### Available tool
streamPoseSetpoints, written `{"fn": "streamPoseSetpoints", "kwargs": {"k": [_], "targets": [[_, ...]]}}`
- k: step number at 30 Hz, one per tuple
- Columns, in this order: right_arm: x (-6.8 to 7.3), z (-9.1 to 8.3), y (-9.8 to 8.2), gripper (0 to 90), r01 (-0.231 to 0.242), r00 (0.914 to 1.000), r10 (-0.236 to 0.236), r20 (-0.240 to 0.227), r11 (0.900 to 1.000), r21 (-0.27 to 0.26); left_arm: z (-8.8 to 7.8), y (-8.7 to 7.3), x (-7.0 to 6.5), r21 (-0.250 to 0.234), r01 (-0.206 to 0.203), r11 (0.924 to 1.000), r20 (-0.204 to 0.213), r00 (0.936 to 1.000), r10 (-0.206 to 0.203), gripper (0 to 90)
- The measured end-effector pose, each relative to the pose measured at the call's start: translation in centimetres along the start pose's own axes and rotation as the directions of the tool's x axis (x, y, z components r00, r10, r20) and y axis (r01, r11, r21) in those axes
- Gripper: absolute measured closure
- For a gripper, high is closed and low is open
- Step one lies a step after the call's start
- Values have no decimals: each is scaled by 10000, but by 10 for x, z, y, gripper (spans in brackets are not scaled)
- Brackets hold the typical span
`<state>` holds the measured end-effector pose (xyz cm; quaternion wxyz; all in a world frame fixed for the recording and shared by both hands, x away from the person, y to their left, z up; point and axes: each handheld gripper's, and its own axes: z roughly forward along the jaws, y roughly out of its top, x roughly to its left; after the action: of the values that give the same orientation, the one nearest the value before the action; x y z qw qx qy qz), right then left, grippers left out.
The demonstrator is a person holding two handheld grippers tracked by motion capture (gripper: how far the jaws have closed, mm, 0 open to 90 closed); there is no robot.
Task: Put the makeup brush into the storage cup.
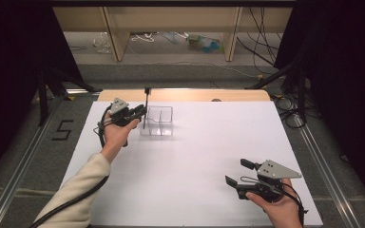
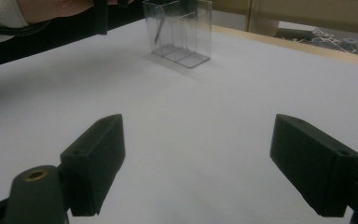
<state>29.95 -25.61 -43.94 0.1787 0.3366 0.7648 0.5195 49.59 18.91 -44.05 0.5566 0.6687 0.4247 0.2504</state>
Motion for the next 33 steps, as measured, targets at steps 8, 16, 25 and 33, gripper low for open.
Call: {"fn": "streamPoseSetpoints", "kwargs": {"k": [8,16,25,33], "targets": [[-1,0,0,189,183,9998,-182,64,9997,-148,-23,6,-5,-381,-65,9993,313,9995,77,271],[0,0,0,188,2,10000,-2,26,10000,-47,-42,4,-20,-468,-563,9973,695,9958,595,197],[0,-1,0,184,-27,10000,27,43,10000,-63,-61,-2,-32,-569,-777,9954,1067,9908,834,170],[0,1,0,183,-80,10000,79,-43,9997,-247,-79,-9,-41,-549,-975,9937,1355,9853,1042,163]]}}
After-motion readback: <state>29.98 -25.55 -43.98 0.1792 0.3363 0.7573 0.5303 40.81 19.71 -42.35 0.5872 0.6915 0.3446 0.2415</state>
